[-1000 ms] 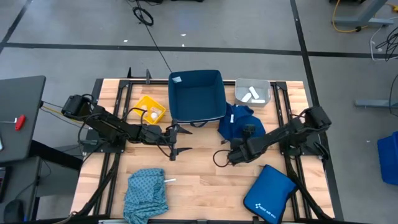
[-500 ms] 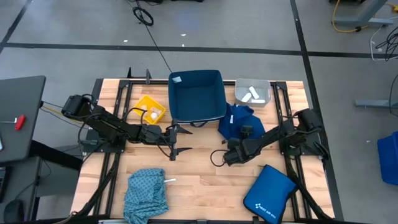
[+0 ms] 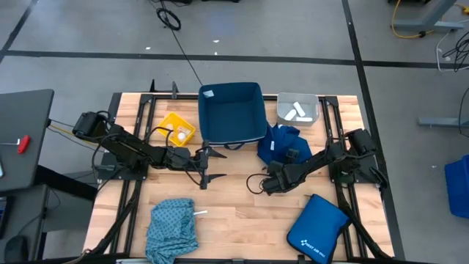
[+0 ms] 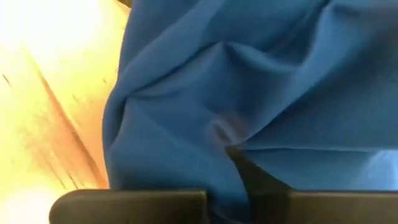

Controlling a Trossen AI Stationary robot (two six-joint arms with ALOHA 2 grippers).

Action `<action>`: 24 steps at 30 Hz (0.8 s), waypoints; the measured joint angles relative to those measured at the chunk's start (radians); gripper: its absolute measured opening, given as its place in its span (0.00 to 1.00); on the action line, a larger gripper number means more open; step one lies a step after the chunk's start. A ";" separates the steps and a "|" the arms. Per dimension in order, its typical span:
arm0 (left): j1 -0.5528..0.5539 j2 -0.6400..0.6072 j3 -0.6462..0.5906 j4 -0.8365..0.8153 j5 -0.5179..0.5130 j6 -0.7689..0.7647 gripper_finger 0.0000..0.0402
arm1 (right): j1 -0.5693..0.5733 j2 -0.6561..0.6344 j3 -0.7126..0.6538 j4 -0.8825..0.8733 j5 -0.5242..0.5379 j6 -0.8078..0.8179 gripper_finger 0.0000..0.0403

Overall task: Pick & place medical supplies in basket/bin
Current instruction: Put the blue patient gown into the blue bin

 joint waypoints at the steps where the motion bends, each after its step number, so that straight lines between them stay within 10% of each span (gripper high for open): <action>1: 0.000 0.000 0.000 0.000 0.000 0.000 0.79 | 0.007 0.000 0.002 -0.009 0.002 0.013 0.02; 24: 0.000 0.000 0.000 0.000 -0.008 0.004 0.79 | 0.268 -0.033 0.430 -0.660 0.328 0.471 0.01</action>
